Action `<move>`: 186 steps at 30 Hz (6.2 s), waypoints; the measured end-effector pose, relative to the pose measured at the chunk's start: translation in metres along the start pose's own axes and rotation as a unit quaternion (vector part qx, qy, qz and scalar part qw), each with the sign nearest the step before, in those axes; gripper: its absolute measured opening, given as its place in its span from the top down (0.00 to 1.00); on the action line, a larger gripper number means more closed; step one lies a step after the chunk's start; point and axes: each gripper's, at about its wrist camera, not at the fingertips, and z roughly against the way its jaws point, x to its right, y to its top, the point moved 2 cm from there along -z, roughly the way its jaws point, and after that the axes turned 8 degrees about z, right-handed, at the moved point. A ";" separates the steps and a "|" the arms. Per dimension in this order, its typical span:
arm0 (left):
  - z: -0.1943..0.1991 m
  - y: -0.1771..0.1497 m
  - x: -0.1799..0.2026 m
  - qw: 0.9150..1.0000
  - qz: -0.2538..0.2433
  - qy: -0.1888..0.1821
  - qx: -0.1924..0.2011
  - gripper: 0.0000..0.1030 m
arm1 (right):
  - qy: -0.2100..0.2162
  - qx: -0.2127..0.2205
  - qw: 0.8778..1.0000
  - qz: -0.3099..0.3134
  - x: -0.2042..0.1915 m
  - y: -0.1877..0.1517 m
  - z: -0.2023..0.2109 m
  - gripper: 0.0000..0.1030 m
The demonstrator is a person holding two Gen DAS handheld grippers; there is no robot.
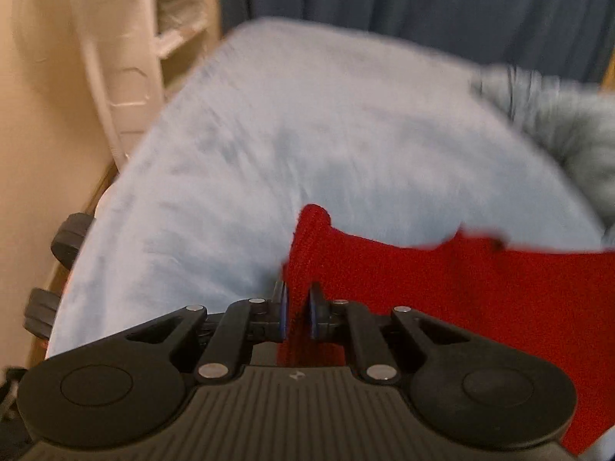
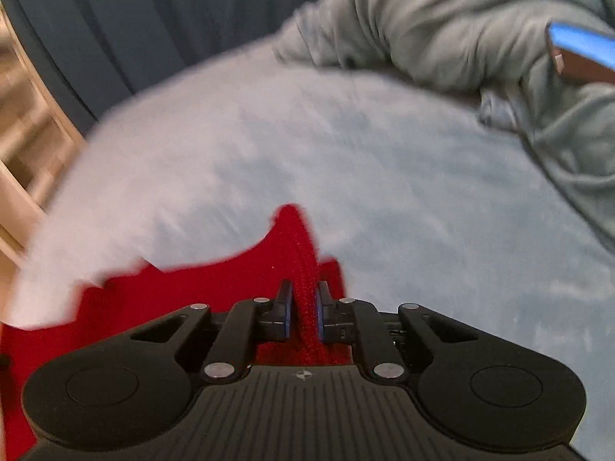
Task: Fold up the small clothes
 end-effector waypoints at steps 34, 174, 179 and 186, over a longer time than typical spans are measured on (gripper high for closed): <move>0.003 -0.135 -0.030 0.991 -0.058 0.097 -0.065 0.07 | -0.034 -0.061 0.997 0.019 -0.001 -0.122 0.035 0.74; 0.158 -0.185 -0.141 0.960 0.171 0.210 -0.066 0.00 | 0.160 0.024 0.791 0.590 -0.406 -0.285 0.052 0.66; 0.155 -0.176 -0.122 0.970 0.151 0.178 -0.060 0.00 | 0.241 0.033 0.830 0.501 -0.375 -0.244 0.106 0.52; 0.108 -0.136 -0.063 0.988 0.129 0.055 -0.068 0.00 | 0.080 0.049 0.916 0.389 -0.277 -0.178 0.104 0.56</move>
